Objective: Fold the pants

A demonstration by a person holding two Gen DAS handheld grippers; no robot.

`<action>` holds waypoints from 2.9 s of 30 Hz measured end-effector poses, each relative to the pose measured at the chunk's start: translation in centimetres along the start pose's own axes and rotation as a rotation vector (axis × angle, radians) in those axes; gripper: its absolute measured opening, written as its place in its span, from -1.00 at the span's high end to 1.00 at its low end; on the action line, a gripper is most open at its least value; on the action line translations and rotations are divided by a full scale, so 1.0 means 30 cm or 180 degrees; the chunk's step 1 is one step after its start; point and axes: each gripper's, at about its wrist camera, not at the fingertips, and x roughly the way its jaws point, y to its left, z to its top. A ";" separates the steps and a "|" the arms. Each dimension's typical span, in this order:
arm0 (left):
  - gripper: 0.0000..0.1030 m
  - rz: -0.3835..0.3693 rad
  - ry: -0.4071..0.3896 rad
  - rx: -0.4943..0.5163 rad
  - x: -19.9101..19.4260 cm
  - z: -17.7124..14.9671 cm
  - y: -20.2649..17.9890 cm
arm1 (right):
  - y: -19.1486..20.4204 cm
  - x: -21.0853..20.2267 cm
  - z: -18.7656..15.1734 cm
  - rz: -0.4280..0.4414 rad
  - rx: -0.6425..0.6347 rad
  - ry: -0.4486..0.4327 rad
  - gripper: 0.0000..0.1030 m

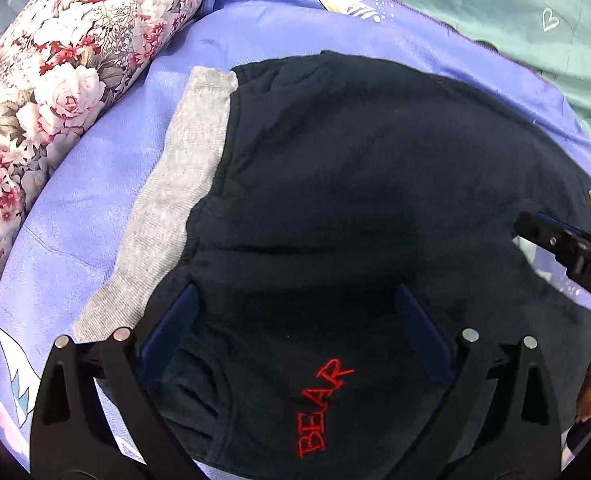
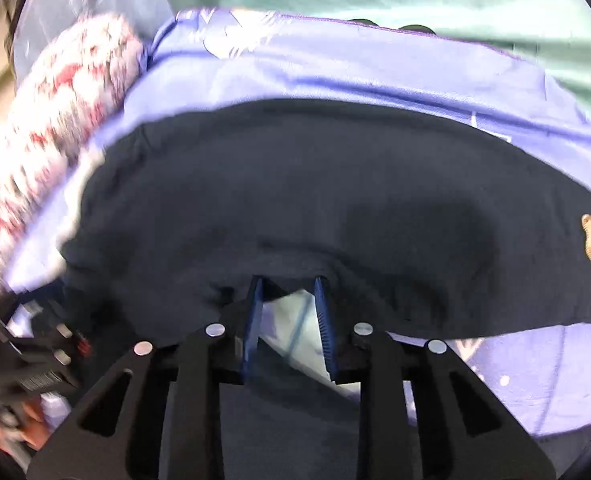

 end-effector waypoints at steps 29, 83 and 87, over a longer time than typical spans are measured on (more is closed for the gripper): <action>-0.96 -0.0081 0.0070 -0.0208 0.029 0.005 0.037 | 0.132 0.189 0.343 -0.0218 -0.0896 -0.0036 0.17; -0.96 -0.0011 0.0025 -0.0098 0.039 -0.009 0.001 | -0.628 -0.018 0.137 -0.1015 -0.0245 -0.0008 -0.05; -0.96 -0.0012 0.0017 -0.0090 0.037 -0.013 0.001 | -0.624 0.010 0.179 -0.1012 -0.0286 -0.0047 0.41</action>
